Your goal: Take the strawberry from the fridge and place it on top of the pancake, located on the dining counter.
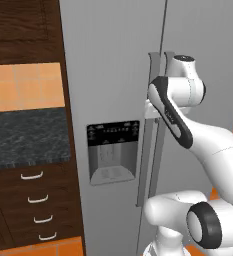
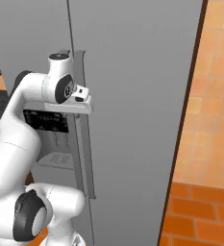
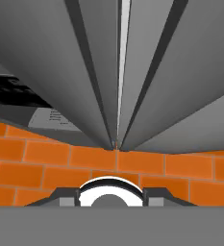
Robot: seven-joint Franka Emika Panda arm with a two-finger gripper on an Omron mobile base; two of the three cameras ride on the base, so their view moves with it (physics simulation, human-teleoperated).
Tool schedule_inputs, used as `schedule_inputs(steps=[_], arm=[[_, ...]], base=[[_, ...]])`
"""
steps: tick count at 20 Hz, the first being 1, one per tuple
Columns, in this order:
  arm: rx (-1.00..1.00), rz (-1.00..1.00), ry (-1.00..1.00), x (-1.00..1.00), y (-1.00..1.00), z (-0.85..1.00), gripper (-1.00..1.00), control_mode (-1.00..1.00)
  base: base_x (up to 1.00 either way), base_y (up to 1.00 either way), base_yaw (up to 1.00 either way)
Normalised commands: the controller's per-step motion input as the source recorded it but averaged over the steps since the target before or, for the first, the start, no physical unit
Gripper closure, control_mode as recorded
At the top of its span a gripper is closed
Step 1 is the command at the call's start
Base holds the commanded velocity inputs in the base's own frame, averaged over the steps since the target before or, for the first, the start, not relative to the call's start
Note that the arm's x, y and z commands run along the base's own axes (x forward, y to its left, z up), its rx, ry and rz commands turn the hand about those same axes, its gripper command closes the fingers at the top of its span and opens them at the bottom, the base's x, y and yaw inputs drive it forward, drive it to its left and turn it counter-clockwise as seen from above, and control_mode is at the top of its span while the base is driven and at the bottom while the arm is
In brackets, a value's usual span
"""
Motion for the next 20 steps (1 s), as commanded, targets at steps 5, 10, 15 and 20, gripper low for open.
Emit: schedule_inputs(steps=[5, 10, 15, 20], arm=[[0.0, -0.04, 0.0, -0.17, -0.02, 0.0, -1.0, 1.0], [0.0, 0.0, 0.0, 0.0, 0.0, 0.0, -1.0, 1.0], [0.0, 0.0, 0.0, 0.0, 0.0, 0.0, -1.0, 1.0], [0.0, 0.0, 0.0, 0.02, 0.0, -0.04, -1.0, -1.0]], base=[[-0.31, -0.14, -0.03], [-0.81, -0.24, -0.13], [-0.47, 0.0, -0.05], [-0.07, 0.05, 0.01]])
